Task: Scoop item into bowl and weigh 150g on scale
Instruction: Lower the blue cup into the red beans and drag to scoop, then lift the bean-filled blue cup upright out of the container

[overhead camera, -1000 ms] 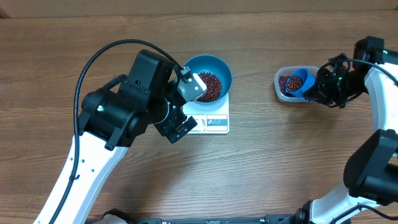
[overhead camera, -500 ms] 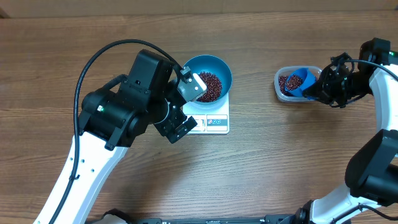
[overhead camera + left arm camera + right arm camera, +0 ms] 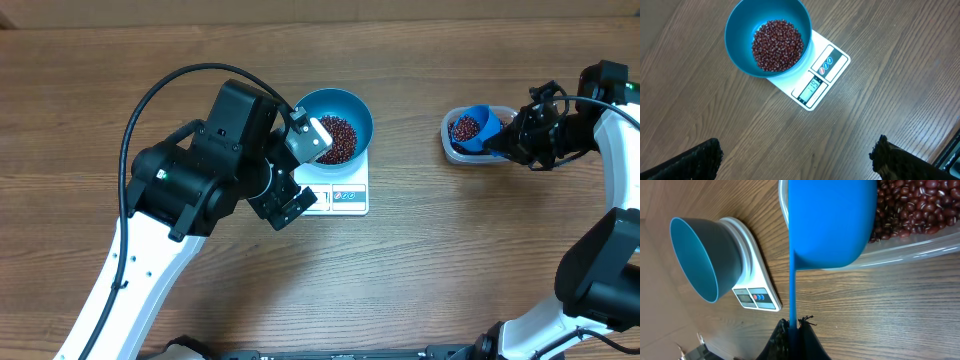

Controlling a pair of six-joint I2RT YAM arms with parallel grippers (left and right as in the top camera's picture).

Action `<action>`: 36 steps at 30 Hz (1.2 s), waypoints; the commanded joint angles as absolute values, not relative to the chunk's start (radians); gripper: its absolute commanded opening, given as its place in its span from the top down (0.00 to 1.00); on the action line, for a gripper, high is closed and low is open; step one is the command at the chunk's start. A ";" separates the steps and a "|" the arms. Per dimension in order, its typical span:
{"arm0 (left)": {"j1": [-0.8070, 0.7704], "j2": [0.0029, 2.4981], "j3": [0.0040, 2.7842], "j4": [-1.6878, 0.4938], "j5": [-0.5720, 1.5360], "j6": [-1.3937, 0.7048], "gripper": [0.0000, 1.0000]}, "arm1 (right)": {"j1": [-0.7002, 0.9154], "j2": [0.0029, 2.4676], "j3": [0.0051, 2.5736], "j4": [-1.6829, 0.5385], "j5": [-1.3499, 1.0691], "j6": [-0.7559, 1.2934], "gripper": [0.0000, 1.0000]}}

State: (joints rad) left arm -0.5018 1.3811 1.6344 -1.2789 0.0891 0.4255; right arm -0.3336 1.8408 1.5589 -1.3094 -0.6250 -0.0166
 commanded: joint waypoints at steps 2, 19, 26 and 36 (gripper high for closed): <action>-0.498 1.374 1.654 -1.279 0.086 0.426 0.00 | -0.340 1.808 1.573 -1.303 -0.676 -0.059 0.96; -0.498 1.374 1.654 -1.279 0.086 0.426 0.00 | -0.444 1.807 1.612 -1.313 -0.958 -0.238 0.96; -0.498 1.374 1.654 -1.279 0.086 0.426 0.01 | -0.443 1.807 1.612 -1.316 -1.028 -0.315 0.96; -0.498 1.374 1.654 -1.279 0.086 0.426 0.00 | -0.387 1.806 1.640 -1.315 -1.034 -0.319 0.96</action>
State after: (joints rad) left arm -0.5018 1.3811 1.6344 -1.2789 0.0891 0.4255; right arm -0.4244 1.8408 1.5879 -1.3205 -0.9913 -0.2935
